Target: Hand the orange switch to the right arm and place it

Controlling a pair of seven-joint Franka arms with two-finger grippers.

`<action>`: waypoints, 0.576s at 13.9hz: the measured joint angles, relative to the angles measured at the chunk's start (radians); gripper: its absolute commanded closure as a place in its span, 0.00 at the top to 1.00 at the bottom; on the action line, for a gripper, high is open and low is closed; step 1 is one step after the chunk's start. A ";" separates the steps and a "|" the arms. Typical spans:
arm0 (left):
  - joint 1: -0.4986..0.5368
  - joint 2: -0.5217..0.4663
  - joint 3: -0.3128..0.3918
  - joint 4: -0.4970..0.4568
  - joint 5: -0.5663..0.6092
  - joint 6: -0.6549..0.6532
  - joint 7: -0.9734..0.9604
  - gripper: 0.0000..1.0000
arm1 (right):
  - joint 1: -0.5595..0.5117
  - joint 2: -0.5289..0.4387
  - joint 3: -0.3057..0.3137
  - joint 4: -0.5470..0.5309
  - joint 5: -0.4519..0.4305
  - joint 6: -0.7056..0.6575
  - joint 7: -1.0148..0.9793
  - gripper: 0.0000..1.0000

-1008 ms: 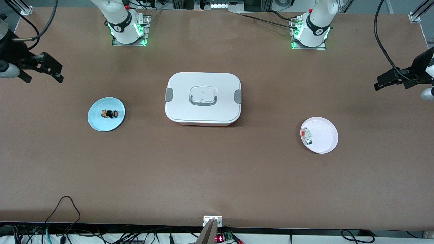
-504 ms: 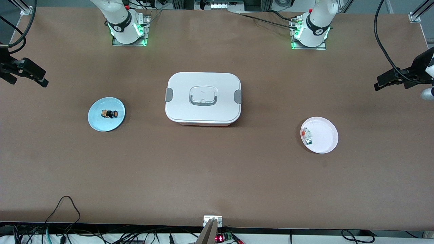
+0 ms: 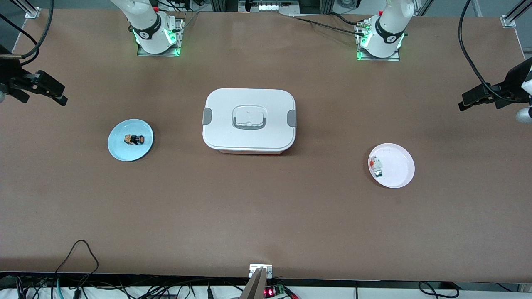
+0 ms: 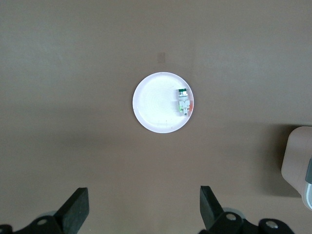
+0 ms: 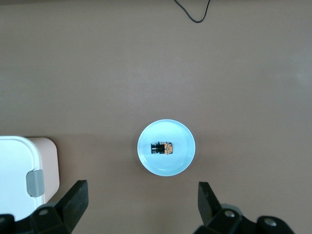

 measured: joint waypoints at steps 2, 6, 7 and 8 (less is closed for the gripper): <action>0.000 0.000 0.000 0.000 0.000 0.000 0.000 1.00 | 0.028 0.000 -0.028 0.000 0.000 -0.003 -0.002 1.00; 0.000 0.000 0.000 0.000 0.000 0.000 0.000 1.00 | 0.028 0.000 -0.042 0.001 0.000 -0.011 -0.050 1.00; 0.000 0.000 0.000 0.000 0.000 0.000 0.000 1.00 | 0.029 0.000 -0.042 0.001 0.000 -0.015 -0.055 1.00; 0.000 0.000 0.000 0.000 0.000 0.000 0.000 1.00 | 0.031 0.000 -0.042 0.001 0.000 -0.018 -0.055 1.00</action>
